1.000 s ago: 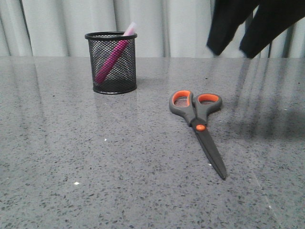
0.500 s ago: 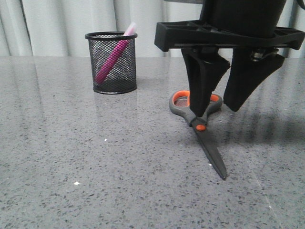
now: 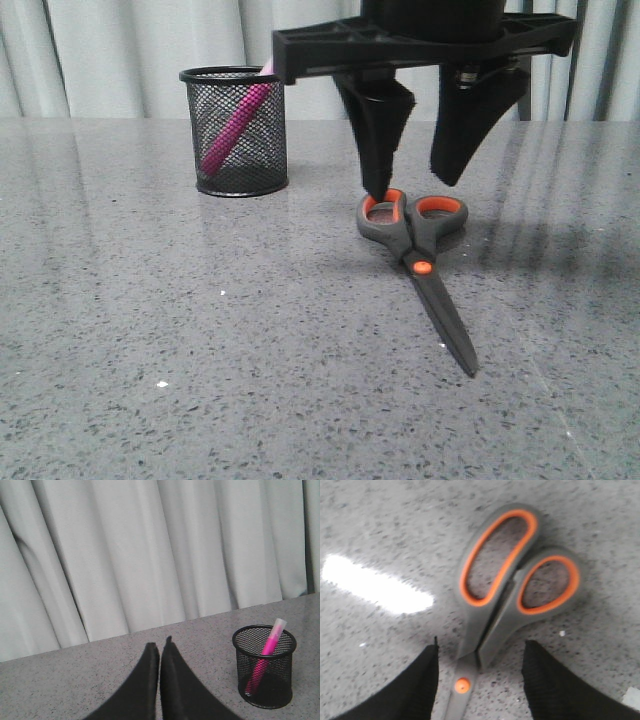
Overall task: Put pen and scissors into bin
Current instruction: 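Lower the right gripper over the scissors' orange handles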
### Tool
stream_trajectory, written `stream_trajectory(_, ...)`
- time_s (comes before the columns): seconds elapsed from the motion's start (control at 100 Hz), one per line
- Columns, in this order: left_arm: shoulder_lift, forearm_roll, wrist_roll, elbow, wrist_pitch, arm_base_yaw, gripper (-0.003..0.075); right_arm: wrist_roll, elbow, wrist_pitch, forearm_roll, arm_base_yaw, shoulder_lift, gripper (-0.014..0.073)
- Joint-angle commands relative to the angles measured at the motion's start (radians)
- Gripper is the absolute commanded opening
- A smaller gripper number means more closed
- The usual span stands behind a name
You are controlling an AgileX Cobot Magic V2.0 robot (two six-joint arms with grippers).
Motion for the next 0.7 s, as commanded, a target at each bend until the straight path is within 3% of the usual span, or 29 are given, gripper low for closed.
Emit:
stream_trajectory(0.0,0.002,-0.033,-0.010,-0.028,-0.026,-0.010,-0.0022,0.038,-0.037,-0.008,-0.038,-0.002,-0.036,0.0341)
stream_trajectory(0.69,0.002,-0.037,-0.010,-0.028,-0.026,-0.054,-0.0022,0.121,-0.034,-0.008,0.012,-0.002,-0.018,0.0366)
